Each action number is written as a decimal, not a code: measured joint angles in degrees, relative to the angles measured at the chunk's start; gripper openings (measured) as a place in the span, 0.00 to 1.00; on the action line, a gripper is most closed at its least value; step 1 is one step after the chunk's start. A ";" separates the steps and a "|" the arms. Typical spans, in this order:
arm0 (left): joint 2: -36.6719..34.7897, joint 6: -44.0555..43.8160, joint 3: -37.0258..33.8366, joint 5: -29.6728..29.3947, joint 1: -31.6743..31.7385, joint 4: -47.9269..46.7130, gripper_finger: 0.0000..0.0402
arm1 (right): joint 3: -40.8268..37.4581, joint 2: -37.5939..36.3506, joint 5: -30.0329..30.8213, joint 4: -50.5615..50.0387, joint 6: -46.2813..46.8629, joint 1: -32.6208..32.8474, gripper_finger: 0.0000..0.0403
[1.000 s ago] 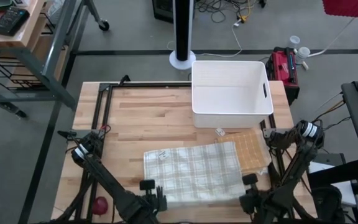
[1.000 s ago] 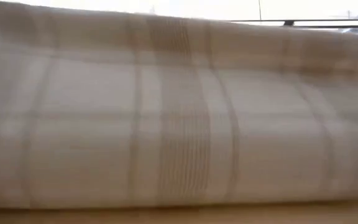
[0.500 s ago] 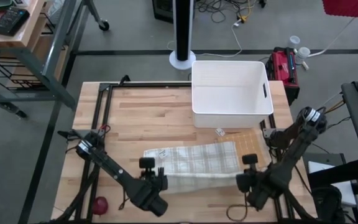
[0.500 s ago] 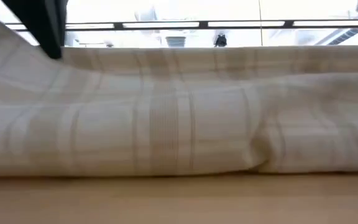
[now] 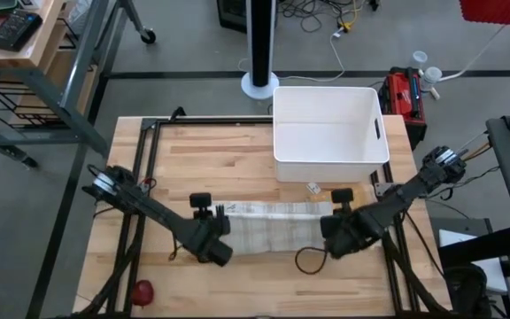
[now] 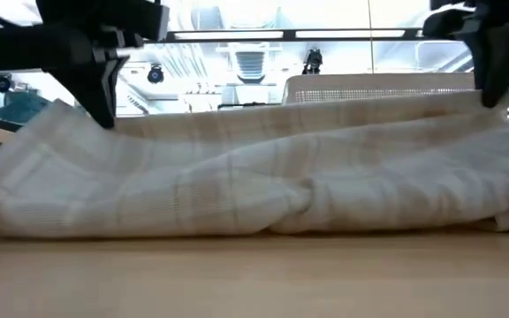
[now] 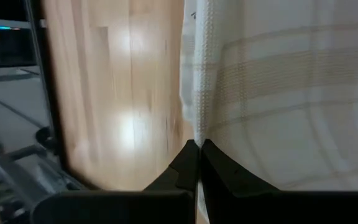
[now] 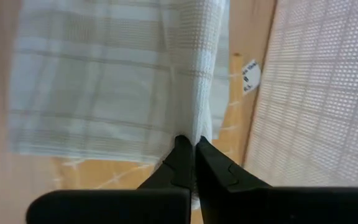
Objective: Fold towel
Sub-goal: Fold the white checkered towel
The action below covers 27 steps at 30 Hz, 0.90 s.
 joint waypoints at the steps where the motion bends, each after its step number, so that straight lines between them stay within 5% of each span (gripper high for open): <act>1: -1.50 0.89 -2.26 0.03 0.71 2.56 0.00 | -0.02 0.06 0.33 -0.14 -1.30 -1.15 0.00; 7: -9.62 6.96 -14.44 0.44 5.17 17.96 0.00 | -0.11 0.11 0.77 -0.49 -8.20 -8.65 0.00; 15: -18.87 10.75 -21.51 -2.75 9.81 19.54 0.00 | 0.50 0.06 3.54 0.18 -15.59 -15.84 0.00; 27: -25.85 22.49 -32.05 -2.71 17.91 35.41 0.01 | 0.63 0.06 3.87 3.26 -22.06 -24.69 0.00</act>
